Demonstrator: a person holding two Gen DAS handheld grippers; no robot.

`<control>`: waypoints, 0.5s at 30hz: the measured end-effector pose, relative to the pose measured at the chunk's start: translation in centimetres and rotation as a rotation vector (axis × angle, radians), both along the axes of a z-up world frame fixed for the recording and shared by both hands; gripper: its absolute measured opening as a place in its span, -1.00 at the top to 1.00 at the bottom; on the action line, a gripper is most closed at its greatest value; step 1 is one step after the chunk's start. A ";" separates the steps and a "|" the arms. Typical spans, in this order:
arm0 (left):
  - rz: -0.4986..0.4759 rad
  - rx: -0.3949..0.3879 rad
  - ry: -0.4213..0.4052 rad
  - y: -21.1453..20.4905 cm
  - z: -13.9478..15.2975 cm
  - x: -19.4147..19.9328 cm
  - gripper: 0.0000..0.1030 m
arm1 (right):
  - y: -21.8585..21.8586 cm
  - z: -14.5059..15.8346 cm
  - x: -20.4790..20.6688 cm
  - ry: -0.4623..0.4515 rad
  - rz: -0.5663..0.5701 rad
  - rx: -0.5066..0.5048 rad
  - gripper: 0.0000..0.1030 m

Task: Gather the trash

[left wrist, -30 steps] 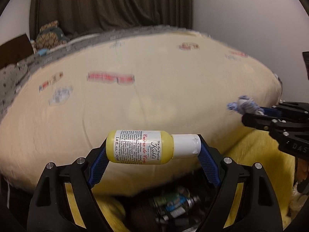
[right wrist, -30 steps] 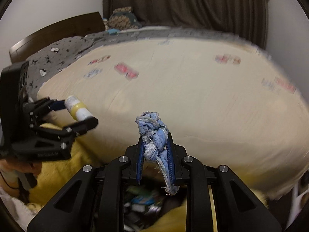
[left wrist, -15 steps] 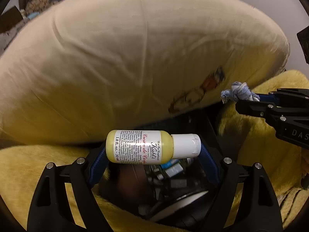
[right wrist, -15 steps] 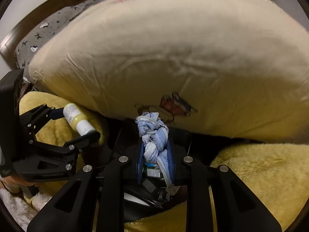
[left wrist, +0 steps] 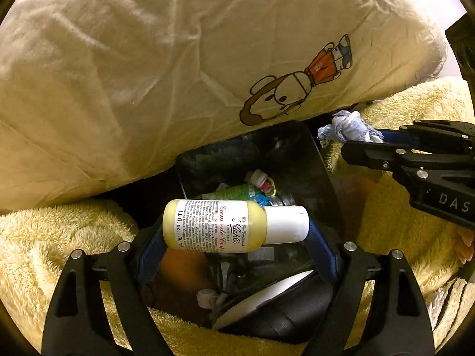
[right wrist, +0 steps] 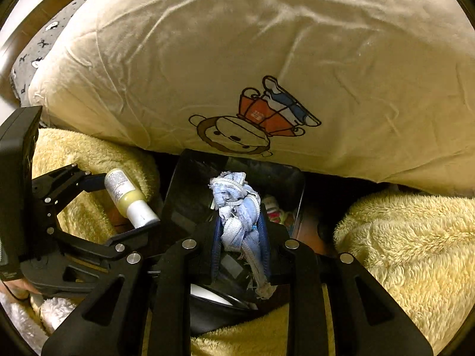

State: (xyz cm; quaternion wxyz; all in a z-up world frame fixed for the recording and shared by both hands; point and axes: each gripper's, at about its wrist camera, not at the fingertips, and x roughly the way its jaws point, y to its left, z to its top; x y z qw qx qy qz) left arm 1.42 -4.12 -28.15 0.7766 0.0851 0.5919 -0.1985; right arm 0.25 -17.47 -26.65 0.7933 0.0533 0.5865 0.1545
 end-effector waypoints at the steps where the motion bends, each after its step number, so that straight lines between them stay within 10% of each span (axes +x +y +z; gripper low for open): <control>1: 0.005 0.007 -0.001 0.0 -0.1 0.0 -0.57 | -0.1 0.0 0.0 0.001 -0.004 0.007 0.35; 4: 0.027 0.008 -0.019 0.4 0.3 0.1 -0.76 | -0.7 0.6 0.3 -0.023 -0.030 0.004 -0.26; 15: 0.121 0.028 -0.267 2.9 8.7 -0.1 -0.84 | -3.4 9.1 -0.8 -0.265 -0.122 -0.041 -0.93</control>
